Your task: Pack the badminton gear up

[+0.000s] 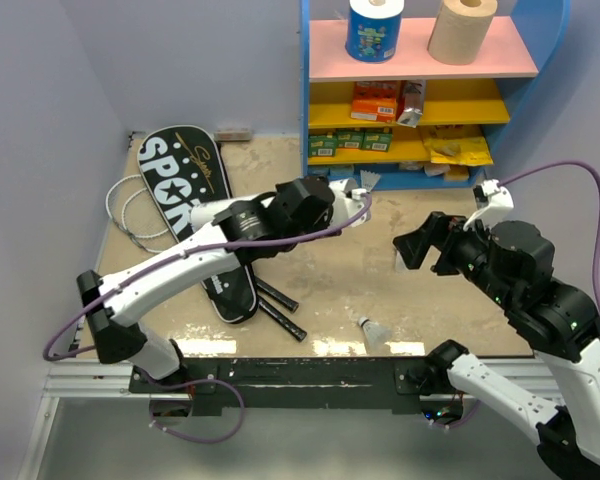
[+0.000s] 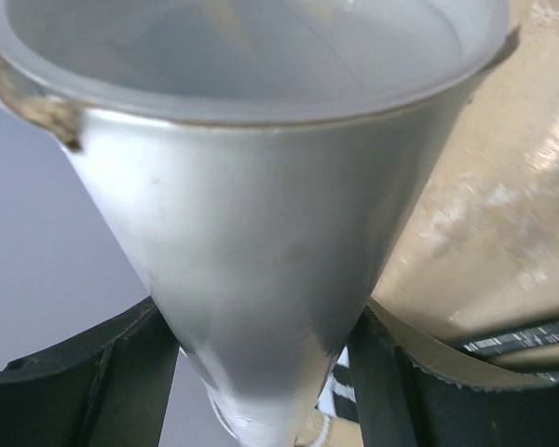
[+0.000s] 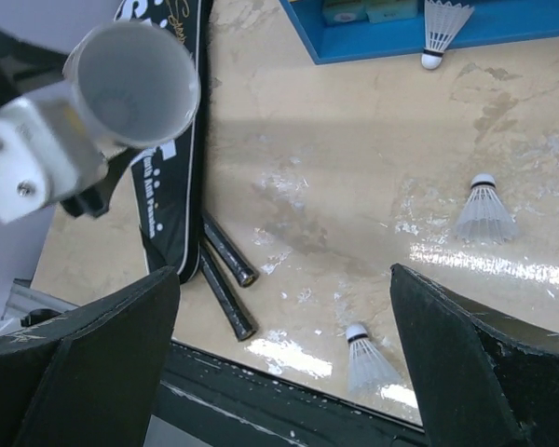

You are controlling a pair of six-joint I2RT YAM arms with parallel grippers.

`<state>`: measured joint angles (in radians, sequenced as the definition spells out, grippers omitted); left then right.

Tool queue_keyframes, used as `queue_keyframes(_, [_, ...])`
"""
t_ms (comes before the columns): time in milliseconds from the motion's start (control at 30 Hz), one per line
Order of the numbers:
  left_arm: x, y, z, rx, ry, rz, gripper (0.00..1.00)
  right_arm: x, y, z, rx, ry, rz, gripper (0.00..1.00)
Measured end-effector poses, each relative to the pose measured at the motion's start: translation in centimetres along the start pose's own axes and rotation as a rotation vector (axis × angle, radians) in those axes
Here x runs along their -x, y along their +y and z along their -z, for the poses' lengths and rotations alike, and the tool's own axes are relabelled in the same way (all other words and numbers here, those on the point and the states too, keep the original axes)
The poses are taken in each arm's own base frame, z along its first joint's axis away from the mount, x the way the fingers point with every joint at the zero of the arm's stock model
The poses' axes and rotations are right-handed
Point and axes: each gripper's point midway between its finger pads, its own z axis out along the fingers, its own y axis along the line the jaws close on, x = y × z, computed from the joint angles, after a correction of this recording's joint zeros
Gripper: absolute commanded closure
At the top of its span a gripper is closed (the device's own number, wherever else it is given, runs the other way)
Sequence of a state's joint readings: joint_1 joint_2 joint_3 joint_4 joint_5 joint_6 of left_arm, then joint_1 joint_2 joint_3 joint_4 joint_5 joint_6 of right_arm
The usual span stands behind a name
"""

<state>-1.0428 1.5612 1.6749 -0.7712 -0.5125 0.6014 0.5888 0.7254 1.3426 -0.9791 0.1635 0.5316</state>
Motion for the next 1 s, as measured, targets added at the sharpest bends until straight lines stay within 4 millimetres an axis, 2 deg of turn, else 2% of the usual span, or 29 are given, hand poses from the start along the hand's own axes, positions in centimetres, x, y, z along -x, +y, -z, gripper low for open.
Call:
queue_keyframes(133, [-2.9, -2.2, 2.8, -0.035, 0.057, 0.062, 1.0, 0.4, 0.7, -0.5, 0.011, 0.019, 0.003, 0.02])
queue_keyframes(333, [-8.4, -7.1, 3.7, -0.116, 0.213, 0.133, 1.0, 2.5, 2.2, -0.6, 0.038, 0.002, 0.018, 0.02])
queue_keyframes(500, [-11.8, -10.6, 4.5, -0.19, 0.254, 0.199, 1.0, 2.7, 2.4, -0.5, 0.047, 0.003, 0.03, 0.01])
queue_keyframes(633, [-12.0, -12.3, 5.0, -0.25, 0.196, 0.256, 1.0, 1.9, 2.1, -0.9, 0.044, 0.025, 0.044, 0.01])
queue_keyframes(833, [-10.7, -15.1, 4.6, -0.346, 0.041, 0.312, 1.0, -0.3, 1.5, -2.0, 0.04, 0.092, 0.084, 0.03])
queue_keyframes(1000, [-8.9, -17.1, 4.0, -0.43, -0.066, 0.329, 1.0, -2.3, 2.0, -2.7, 0.092, 0.161, 0.114, 0.07])
